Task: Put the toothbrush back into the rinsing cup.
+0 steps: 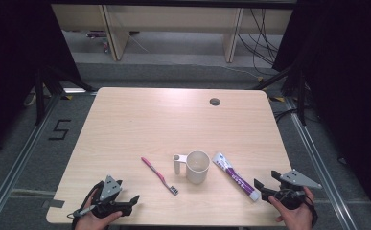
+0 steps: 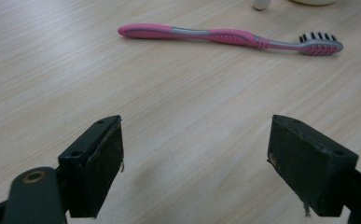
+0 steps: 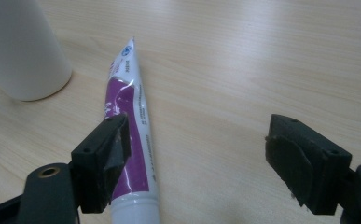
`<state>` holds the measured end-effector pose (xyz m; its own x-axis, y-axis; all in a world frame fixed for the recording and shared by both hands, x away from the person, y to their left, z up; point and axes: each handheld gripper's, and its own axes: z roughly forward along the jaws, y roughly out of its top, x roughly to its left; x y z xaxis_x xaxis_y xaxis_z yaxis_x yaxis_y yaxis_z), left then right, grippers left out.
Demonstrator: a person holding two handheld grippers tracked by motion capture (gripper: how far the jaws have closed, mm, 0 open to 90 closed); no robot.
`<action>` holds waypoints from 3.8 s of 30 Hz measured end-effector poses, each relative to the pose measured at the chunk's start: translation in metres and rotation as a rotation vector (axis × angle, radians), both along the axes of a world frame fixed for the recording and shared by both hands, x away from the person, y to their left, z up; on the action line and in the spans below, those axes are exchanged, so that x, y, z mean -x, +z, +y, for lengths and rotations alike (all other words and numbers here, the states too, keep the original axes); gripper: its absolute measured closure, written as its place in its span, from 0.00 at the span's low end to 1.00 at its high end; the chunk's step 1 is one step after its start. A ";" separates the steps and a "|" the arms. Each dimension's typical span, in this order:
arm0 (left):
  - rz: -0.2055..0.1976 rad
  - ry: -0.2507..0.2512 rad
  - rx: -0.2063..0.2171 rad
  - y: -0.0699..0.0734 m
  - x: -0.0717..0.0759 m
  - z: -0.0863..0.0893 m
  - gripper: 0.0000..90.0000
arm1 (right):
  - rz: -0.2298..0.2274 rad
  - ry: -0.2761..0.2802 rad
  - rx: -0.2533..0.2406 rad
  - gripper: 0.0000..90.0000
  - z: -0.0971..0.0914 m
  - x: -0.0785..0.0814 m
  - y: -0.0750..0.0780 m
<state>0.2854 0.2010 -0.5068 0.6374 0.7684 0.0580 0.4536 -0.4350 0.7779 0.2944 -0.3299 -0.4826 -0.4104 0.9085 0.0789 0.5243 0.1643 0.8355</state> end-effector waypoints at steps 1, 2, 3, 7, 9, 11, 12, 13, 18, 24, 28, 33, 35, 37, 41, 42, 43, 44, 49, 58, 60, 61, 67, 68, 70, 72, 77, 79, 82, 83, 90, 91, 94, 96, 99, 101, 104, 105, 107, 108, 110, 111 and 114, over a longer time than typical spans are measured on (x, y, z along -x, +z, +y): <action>0.002 0.008 0.007 0.001 0.000 0.000 0.20 | -0.012 0.001 0.009 0.26 -0.001 -0.001 -0.001; -0.014 -0.001 0.001 0.002 -0.003 0.001 0.20 | -0.011 -0.001 0.008 0.26 -0.001 -0.001 -0.001; -0.029 -0.007 0.015 0.002 -0.004 0.001 0.20 | -0.022 0.004 0.016 0.26 -0.002 -0.002 -0.001; -0.029 0.011 0.032 0.006 -0.007 0.001 0.22 | -0.013 0.009 0.019 0.26 -0.002 -0.002 0.000; -0.031 0.017 0.031 0.009 -0.009 0.001 0.24 | -0.027 0.012 0.026 0.26 -0.002 -0.003 0.000; -0.050 0.017 0.028 0.011 -0.013 0.001 0.28 | -0.038 0.011 0.027 0.27 -0.002 -0.004 0.000; -0.058 0.013 0.016 0.013 -0.016 0.001 0.30 | -0.038 0.012 0.029 0.27 -0.002 -0.004 0.000; -0.056 0.027 0.040 0.014 -0.018 -0.002 0.31 | -0.038 0.011 0.029 0.27 -0.002 -0.004 0.000; -0.084 -0.003 0.012 0.020 -0.028 -0.007 0.43 | -0.005 -0.016 -0.008 0.27 -0.001 -0.002 0.000; -0.094 -0.030 -0.007 0.021 -0.043 -0.016 0.59 | -0.048 0.008 0.030 0.27 -0.003 -0.004 0.000; -0.110 -0.061 -0.027 0.020 -0.055 -0.026 0.71 | -0.044 0.006 0.031 0.28 -0.003 -0.002 0.000; -0.100 -0.093 -0.063 0.021 -0.069 -0.036 0.84 | -0.049 0.017 0.043 0.28 -0.003 -0.003 0.000; -0.096 -0.099 -0.072 0.021 -0.074 -0.039 0.88 | -0.049 0.018 0.043 0.28 -0.003 -0.003 -0.001; -0.084 -0.109 -0.071 0.019 -0.080 -0.041 0.94 | -0.049 0.017 0.039 0.28 -0.003 -0.003 -0.001; -0.066 -0.109 -0.070 0.015 -0.086 -0.044 0.99 | -0.039 0.014 0.038 0.28 -0.003 -0.003 -0.002; -0.066 -0.106 -0.049 0.013 -0.088 -0.046 0.99 | -0.038 0.015 0.038 0.28 -0.003 -0.003 -0.002; -0.058 -0.101 -0.051 0.012 -0.088 -0.046 0.99 | -0.039 0.017 0.037 0.28 -0.003 -0.003 -0.002; -0.053 -0.114 -0.078 0.013 -0.090 -0.045 0.99 | -0.036 0.020 0.032 0.28 -0.003 -0.003 -0.002; -0.048 -0.111 -0.056 0.009 -0.096 -0.049 0.99 | -0.015 -0.002 0.013 0.28 0.000 -0.001 -0.002; -0.029 -0.083 -0.060 0.003 -0.110 -0.048 0.99 | -0.025 0.015 0.019 0.28 -0.002 -0.002 -0.002; -0.023 -0.077 -0.062 0.001 -0.112 -0.047 0.99 | -0.037 0.014 0.030 0.28 -0.002 -0.003 -0.002; -0.016 -0.077 -0.066 0.000 -0.113 -0.046 0.99 | -0.034 0.015 0.025 0.28 -0.002 -0.003 -0.002; -0.004 -0.066 -0.045 -0.004 -0.117 -0.044 0.99 | -0.031 0.016 0.029 0.28 -0.002 -0.003 -0.002; -0.001 -0.069 -0.054 -0.004 -0.118 -0.043 0.99 | -0.030 0.016 0.034 0.28 -0.002 -0.003 -0.002; 0.008 -0.069 -0.065 -0.006 -0.118 -0.043 0.99 | 0.001 0.000 0.006 0.28 0.001 -0.001 -0.002; 0.016 -0.073 -0.065 -0.008 -0.117 -0.042 0.99 | -0.036 0.022 0.035 0.28 -0.002 -0.003 -0.001; 0.031 -0.094 -0.091 -0.007 -0.110 -0.038 0.99 | -0.035 0.021 0.035 0.28 -0.002 -0.003 -0.002; 0.029 -0.095 -0.085 -0.006 -0.105 -0.036 0.99 | -0.036 0.022 0.039 0.28 -0.002 -0.003 -0.002; 0.031 -0.107 -0.104 -0.002 -0.098 -0.028 0.99 | -0.035 0.021 0.038 0.28 -0.002 -0.003 -0.002; 0.035 -0.109 -0.104 -0.001 -0.095 -0.025 0.99 | -0.036 0.019 0.038 0.28 -0.002 -0.003 -0.002; 0.049 -0.111 -0.121 -0.001 -0.082 -0.009 0.98 | -0.029 0.018 0.037 0.28 -0.001 -0.003 -0.001; 0.050 -0.109 -0.120 -0.001 -0.081 -0.008 0.98 | -0.029 0.016 0.037 0.28 -0.001 -0.003 -0.002; 0.055 -0.117 -0.131 -0.001 -0.072 -0.003 0.98 | -0.029 0.014 0.035 0.28 -0.001 -0.002 -0.001; 0.051 -0.113 -0.125 -0.002 -0.067 -0.001 0.98 | -0.033 0.019 0.037 0.28 -0.002 -0.003 -0.002; 0.056 -0.129 -0.135 -0.002 -0.057 0.001 0.98 | -0.031 0.018 0.037 0.28 -0.002 -0.003 -0.002; 0.044 -0.130 -0.134 -0.001 -0.050 0.002 0.98 | -0.033 0.019 0.037 0.28 -0.002 -0.003 -0.002; 0.033 -0.123 -0.119 0.000 -0.044 0.001 0.97 | -0.022 0.023 0.041 0.28 -0.002 -0.003 -0.002; 0.028 -0.139 -0.124 0.002 -0.039 0.002 0.97 | -0.023 0.022 0.040 0.28 -0.001 -0.003 -0.001; 0.026 -0.139 -0.119 0.003 -0.035 0.000 0.97 | -0.018 0.023 0.038 0.28 -0.001 -0.003 -0.002; 0.025 -0.154 -0.129 0.003 -0.033 0.000 0.97 | -0.017 0.023 0.038 0.28 -0.001 -0.003 -0.001; 0.032 -0.160 -0.122 0.003 -0.029 -0.003 0.97 | -0.028 0.027 0.043 0.28 -0.001 -0.003 -0.001; 0.036 -0.157 -0.122 0.004 -0.027 -0.005 0.97 | -0.026 0.027 0.044 0.28 -0.001 -0.003 -0.002; 0.037 -0.173 -0.129 0.004 -0.024 -0.006 0.97 | -0.018 0.024 0.040 0.28 -0.002 -0.003 -0.002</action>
